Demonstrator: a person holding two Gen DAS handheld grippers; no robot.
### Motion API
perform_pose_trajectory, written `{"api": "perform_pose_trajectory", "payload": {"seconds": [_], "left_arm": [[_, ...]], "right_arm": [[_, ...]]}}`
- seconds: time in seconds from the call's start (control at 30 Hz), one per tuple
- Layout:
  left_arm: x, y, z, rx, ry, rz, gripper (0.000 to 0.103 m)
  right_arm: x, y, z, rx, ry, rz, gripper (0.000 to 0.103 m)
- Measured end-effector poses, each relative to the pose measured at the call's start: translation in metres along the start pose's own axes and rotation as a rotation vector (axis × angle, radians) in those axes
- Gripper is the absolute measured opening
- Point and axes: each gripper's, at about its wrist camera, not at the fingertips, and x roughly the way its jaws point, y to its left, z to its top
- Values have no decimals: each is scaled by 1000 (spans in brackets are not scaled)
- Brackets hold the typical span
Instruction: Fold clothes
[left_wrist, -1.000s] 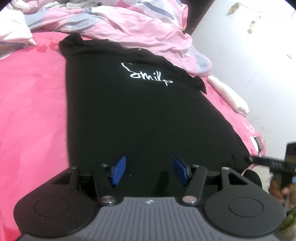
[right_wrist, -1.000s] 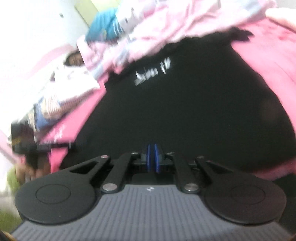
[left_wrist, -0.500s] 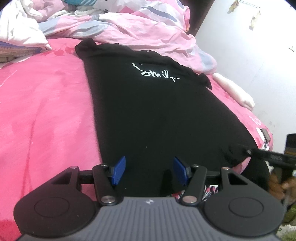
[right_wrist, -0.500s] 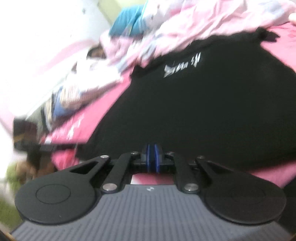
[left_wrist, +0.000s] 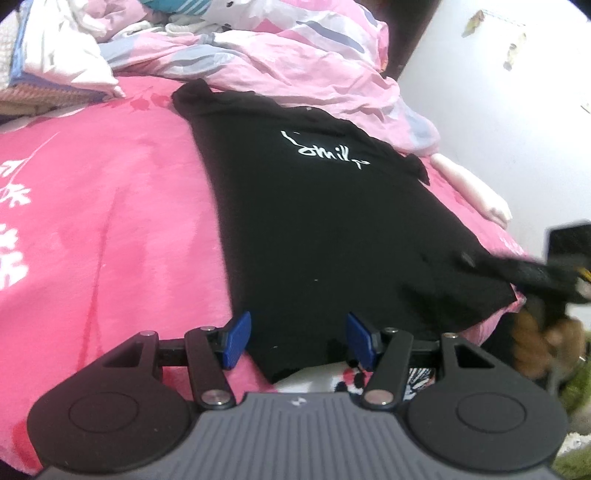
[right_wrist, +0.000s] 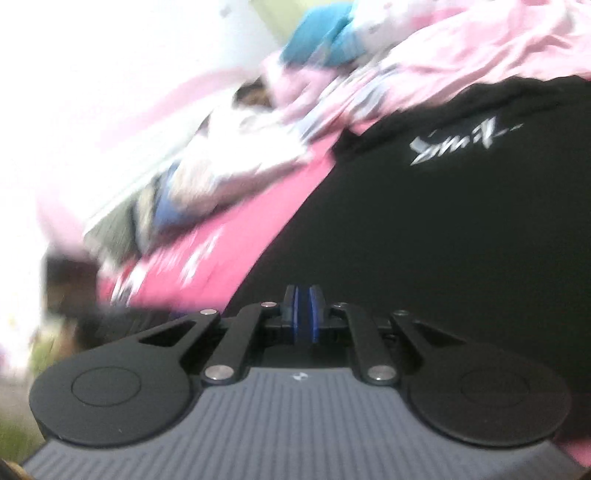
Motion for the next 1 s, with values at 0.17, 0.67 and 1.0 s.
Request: {"api": "perform_pose_trajectory", "payload": {"seconds": [0.17,0.67,1.0], "left_arm": [[-14,17,2,-63,-6,26,59],[20,27,78,-21,-93,14,59],[122,-37,131,169,-19,-226,54]], "right_arm": [[59,-4,-21,18,108,53,6],[73,-18,-8,44,188,143,6],[-13,-48,36,-19,155,150,7]]}}
